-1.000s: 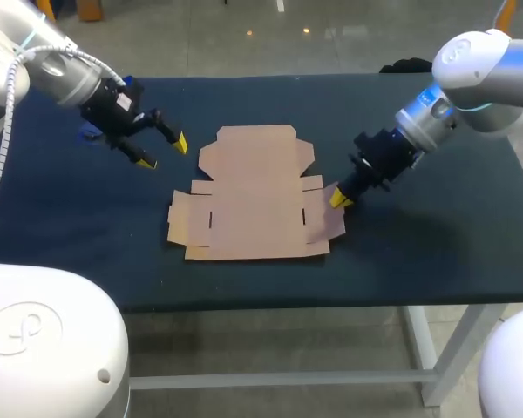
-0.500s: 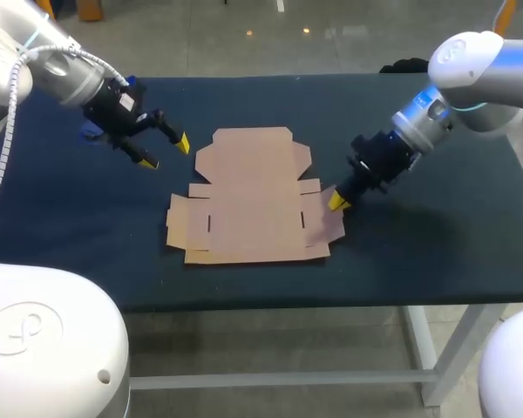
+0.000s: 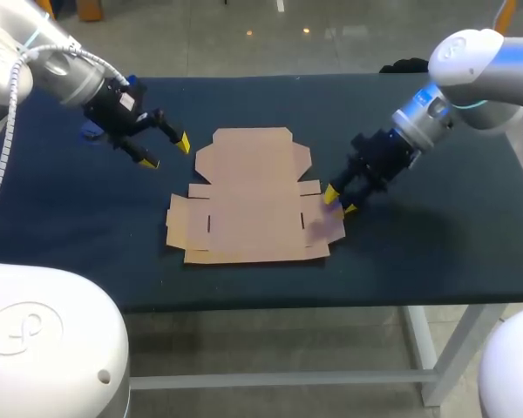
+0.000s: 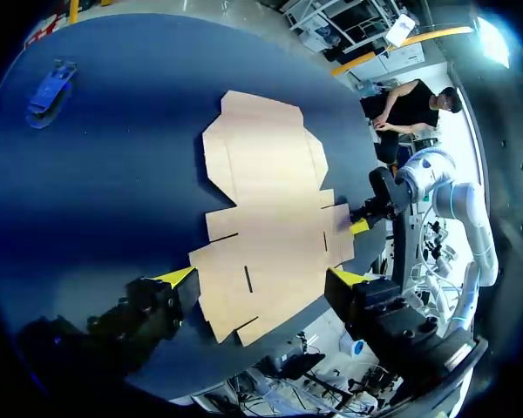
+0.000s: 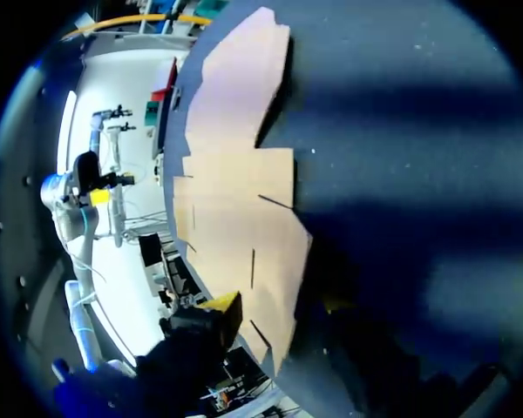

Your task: Assemble the packaging by folding the flat box into shape, placing the metal phone stand inside, and closing the box properly

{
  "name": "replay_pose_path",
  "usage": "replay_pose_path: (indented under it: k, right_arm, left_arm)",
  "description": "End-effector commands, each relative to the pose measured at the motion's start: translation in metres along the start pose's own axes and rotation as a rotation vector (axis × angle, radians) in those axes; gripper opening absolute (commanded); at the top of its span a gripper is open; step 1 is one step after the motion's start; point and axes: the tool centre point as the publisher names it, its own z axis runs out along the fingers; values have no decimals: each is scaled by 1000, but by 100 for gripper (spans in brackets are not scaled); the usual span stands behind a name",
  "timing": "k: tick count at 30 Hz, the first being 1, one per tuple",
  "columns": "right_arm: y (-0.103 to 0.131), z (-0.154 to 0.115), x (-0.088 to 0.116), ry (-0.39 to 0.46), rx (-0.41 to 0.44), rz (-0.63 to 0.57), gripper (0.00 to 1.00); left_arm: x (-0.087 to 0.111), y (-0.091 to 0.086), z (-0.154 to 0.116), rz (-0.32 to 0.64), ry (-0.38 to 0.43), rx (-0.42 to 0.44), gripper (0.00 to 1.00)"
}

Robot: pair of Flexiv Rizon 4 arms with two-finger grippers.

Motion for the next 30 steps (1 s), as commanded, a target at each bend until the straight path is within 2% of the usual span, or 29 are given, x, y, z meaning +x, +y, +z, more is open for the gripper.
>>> replay_pose_path:
  k: [1, 7, 10, 12, 13, 16, 17, 18, 20, 21, 24, 30]
  right_arm:
    - [2, -9, -1, 2, 9, -3, 100]
    - [6, -38, 2, -36, -24, -27, 100]
    - [9, -51, 3, -55, -44, -48, 89]
    - [11, -61, 4, -66, -63, -64, 65]
    - [12, -66, 4, -73, -72, -71, 49]
    - [16, -77, 4, -93, -97, -92, 37]
    - [18, -83, 3, -103, -115, -97, 29]
    - [20, -87, 3, -110, -128, -105, 20]
    - [23, -95, 2, -124, -158, -123, 0]
    - [24, -99, 3, -131, -172, -135, 0]
    - [31, -108, 3, -151, -220, -167, 0]
    - [40, -113, 5, -191, -307, -165, 0]
  left_arm:
    - [1, 1, -1, -1, -4, 0, 100]
    - [1, 0, -2, 1, -7, 5, 100]
    - [-1, 1, -3, 11, -7, 7, 100]
    - [-3, 2, -3, 23, -8, 7, 100]
    - [-3, 2, -2, 25, -9, 7, 100]
    - [-5, 3, -3, 33, -13, 7, 100]
    - [-6, 3, -3, 39, -16, 9, 100]
    - [-7, 4, -3, 41, -16, 9, 73]
    - [-9, 4, -2, 46, -19, 14, 10]
    - [-10, 5, -1, 51, -22, 20, 0]
    - [-13, 6, 2, 65, -20, 46, 0]
    - [-20, 8, 4, 41, -28, 157, 0]
